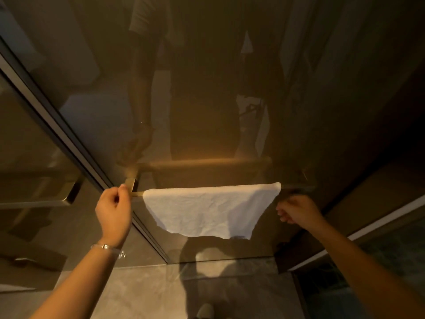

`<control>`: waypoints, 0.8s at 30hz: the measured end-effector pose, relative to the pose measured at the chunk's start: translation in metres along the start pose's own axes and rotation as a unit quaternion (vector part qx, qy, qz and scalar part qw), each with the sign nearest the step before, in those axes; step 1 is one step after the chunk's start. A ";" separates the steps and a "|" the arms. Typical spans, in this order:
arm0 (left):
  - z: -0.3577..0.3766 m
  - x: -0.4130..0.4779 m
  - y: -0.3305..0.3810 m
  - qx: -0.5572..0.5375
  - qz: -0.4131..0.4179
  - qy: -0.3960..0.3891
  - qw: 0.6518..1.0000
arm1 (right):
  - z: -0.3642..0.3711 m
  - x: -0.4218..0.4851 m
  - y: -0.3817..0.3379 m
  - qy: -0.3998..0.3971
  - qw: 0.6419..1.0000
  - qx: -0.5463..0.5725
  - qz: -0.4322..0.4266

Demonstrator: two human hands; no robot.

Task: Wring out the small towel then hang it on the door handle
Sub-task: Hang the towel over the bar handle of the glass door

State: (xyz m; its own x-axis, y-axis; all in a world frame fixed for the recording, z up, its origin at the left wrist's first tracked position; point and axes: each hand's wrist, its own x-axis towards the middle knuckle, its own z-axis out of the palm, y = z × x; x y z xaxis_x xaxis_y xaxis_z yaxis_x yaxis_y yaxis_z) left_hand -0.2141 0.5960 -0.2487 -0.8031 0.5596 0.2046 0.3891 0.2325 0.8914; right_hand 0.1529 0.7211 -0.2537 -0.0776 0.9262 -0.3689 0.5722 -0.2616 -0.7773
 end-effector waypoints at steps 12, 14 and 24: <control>0.018 -0.028 -0.019 -0.203 -0.241 -0.152 0.937 | 0.024 0.020 0.011 -0.096 0.890 0.441 0.062; 0.023 -0.020 -0.016 -0.230 -0.233 -0.212 0.921 | 0.024 0.022 0.010 -0.124 0.887 0.443 0.044; 0.024 0.004 -0.028 -0.249 -0.249 -0.329 0.876 | 0.038 0.032 0.015 -0.120 0.884 0.449 0.041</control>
State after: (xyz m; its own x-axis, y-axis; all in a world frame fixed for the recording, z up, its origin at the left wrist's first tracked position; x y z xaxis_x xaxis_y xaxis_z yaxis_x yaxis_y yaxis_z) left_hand -0.2178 0.6107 -0.2821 -0.3200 0.8630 -0.3908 -0.3115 0.2937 0.9037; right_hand 0.1280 0.7361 -0.2966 -0.2991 0.8378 -0.4568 -0.2877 -0.5356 -0.7940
